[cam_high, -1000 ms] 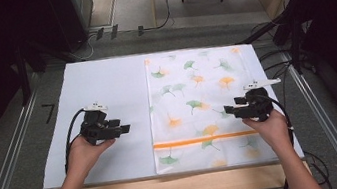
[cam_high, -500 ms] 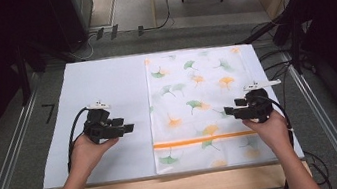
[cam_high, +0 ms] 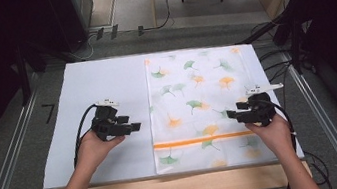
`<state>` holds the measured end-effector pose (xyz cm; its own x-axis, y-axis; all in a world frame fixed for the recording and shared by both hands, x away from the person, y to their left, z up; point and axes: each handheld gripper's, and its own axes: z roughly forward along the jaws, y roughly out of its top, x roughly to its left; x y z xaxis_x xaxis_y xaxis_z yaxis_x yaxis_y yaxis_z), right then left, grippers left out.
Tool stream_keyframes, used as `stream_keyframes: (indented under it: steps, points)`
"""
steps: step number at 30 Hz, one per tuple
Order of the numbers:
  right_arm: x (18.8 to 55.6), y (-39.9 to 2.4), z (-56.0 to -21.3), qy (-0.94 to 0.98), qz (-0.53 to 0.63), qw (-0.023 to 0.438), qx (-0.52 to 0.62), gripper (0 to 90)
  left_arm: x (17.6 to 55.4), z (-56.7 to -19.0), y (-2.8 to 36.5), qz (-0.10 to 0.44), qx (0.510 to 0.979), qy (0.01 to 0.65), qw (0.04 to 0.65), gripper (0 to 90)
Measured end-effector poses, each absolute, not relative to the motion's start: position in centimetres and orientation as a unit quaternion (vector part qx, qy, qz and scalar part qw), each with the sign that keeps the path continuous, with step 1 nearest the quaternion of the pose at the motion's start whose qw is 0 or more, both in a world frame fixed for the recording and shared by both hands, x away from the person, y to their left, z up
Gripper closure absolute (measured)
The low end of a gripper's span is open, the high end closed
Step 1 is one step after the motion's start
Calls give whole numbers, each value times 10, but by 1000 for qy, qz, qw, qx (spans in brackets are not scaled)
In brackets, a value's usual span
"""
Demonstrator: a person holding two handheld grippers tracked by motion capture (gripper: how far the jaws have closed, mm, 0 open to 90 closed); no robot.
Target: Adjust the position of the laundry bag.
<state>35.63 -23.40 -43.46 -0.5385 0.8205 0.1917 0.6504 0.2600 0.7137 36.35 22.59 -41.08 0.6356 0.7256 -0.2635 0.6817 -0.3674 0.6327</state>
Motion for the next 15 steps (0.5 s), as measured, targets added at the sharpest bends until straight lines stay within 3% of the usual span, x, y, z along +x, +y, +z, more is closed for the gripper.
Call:
stream_keyframes:
  steps: [15]
  points:
    - [352, -241, -438, 789, 379, 101, 473, 447, 366, -413, 214, 26, 829, 420, 370, 401]
